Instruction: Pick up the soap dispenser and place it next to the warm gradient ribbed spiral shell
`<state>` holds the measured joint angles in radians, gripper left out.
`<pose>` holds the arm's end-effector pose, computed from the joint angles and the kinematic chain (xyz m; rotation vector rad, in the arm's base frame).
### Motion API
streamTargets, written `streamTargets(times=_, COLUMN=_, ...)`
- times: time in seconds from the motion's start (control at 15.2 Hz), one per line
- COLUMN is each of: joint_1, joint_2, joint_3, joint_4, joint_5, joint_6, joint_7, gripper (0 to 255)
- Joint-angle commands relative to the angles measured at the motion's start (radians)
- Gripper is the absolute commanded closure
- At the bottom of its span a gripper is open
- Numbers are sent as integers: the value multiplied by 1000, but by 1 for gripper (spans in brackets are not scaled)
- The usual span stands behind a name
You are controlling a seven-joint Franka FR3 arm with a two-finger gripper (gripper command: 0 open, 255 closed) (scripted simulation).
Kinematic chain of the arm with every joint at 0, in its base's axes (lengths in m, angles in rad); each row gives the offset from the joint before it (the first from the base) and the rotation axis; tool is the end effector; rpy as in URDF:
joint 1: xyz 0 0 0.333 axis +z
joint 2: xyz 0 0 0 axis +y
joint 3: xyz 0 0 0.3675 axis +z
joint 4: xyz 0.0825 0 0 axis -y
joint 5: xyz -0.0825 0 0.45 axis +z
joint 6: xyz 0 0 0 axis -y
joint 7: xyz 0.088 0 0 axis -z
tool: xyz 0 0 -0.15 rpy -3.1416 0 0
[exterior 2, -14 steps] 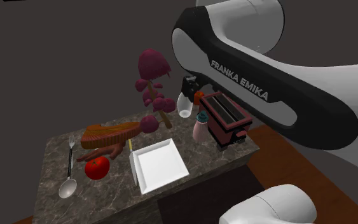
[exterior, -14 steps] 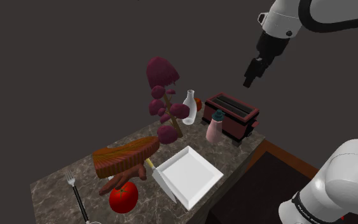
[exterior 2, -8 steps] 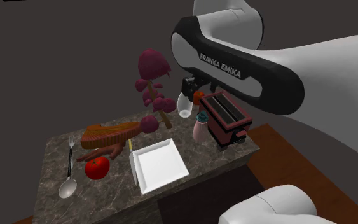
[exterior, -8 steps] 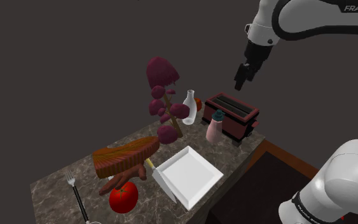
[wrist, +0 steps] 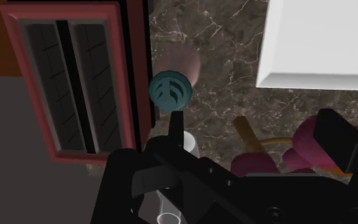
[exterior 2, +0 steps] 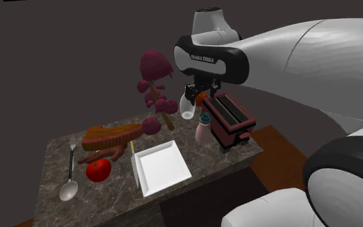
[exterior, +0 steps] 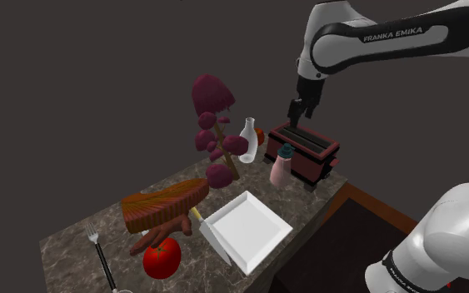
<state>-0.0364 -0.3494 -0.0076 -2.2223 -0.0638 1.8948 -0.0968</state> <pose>0.4964 -0.0294 0.5036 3.0799 0.1123 0.0274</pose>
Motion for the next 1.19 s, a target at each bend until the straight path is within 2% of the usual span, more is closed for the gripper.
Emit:
streamTargets(times=0.0, joint_1=-7, joint_2=73, joint_3=-12, joint_4=22, joint_5=0, joint_6=25, joint_7=-10, gripper=0)
streamTargets(times=0.59, joint_1=-37, joint_2=419, joint_3=-51, joint_4=182, joint_5=18, joint_6=95, joint_7=-53, gripper=0)
streamTargets(times=1.12, joint_1=-72, joint_2=735, joint_3=-69, joint_4=388, joint_5=44, joint_6=99, joint_7=-89, gripper=0)
